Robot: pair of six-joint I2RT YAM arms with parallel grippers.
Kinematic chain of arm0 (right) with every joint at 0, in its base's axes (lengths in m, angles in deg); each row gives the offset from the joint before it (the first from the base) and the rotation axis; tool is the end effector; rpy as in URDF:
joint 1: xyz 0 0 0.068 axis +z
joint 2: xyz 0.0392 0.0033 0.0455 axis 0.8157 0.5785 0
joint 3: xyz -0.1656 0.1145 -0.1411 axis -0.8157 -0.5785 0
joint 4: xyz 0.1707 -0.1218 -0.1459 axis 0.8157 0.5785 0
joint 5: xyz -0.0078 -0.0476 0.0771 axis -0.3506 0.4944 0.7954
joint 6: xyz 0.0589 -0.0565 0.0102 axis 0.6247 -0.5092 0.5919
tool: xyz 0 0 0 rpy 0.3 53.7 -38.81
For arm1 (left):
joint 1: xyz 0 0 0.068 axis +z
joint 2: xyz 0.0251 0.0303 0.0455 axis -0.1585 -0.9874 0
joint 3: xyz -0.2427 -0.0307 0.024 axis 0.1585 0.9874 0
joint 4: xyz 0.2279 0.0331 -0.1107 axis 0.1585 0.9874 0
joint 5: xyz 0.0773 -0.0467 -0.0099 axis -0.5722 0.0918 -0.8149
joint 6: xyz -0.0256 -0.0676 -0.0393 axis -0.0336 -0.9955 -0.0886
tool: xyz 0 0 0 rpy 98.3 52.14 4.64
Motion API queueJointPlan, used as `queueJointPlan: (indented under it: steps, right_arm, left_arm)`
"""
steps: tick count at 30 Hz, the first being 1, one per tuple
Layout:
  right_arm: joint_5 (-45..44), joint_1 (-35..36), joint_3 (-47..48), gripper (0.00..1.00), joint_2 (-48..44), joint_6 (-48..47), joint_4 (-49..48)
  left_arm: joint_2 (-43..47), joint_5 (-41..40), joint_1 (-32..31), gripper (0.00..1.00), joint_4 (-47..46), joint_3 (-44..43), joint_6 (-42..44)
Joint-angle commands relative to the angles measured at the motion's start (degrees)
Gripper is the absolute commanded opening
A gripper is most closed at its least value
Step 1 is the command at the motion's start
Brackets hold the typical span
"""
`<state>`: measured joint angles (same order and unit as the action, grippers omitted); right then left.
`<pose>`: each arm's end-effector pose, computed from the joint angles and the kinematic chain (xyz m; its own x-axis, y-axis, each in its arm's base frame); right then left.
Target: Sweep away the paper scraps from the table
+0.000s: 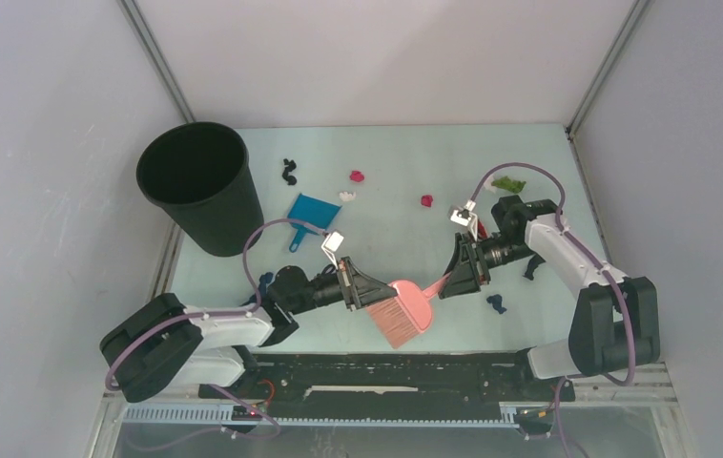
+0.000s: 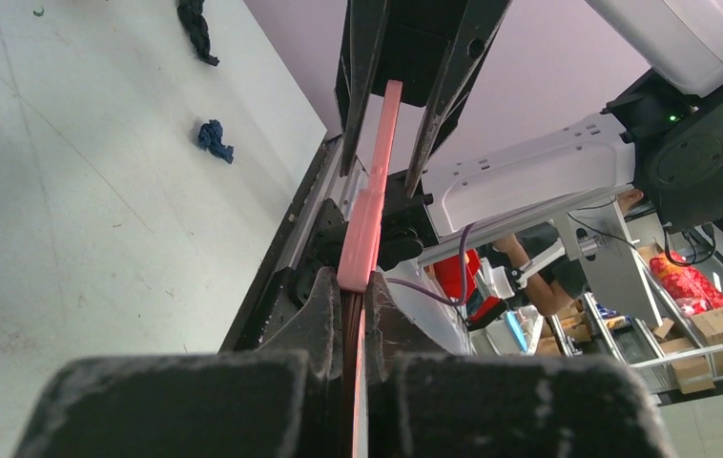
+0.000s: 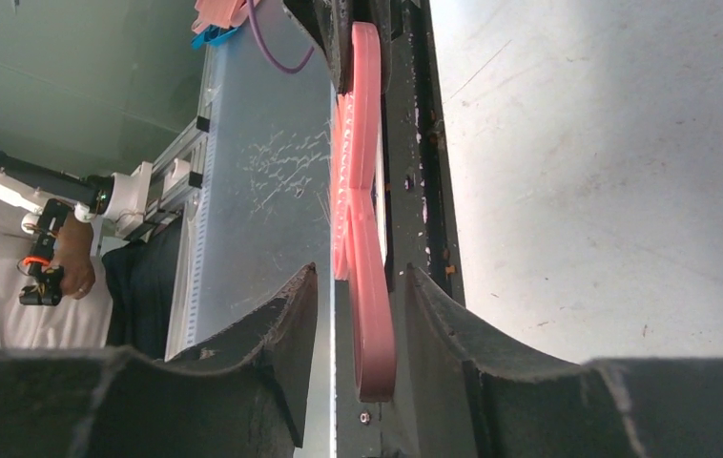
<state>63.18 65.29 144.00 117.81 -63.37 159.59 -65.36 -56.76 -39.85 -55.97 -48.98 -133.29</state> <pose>0.1994 0.1079 0.2118 -0.6211 -0.3209 -0.7150 -0.7565 0.0073 0.6539 0.1499 -0.2174 0.1788 -0.8111 -0.2763 -0.5155 0.5114 0.0927 -0.8544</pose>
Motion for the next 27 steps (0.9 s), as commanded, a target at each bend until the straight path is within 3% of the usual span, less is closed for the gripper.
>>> queueJointPlan:
  steps: [1,11,21,27]
  right_arm:
    - [1.5,0.7,1.9,0.45,-0.2,-2.8,2.2]
    - [3.2,-0.2,2.2,0.47,-0.8,-0.6,1.6]
    - [3.1,-0.1,2.3,0.34,-0.5,-0.4,1.6]
    - [3.1,-0.2,2.3,0.45,-0.8,0.0,1.2]
  left_arm:
    - [-0.5,0.6,-0.2,0.00,-4.3,-2.2,-0.5]
    - [-1.8,0.9,-0.2,0.00,-4.7,-2.3,-0.7]
    - [-2.0,0.9,-0.2,0.00,-4.7,-2.3,-0.8]
    - [-2.2,1.3,-0.2,0.00,-4.7,-2.5,-0.9]
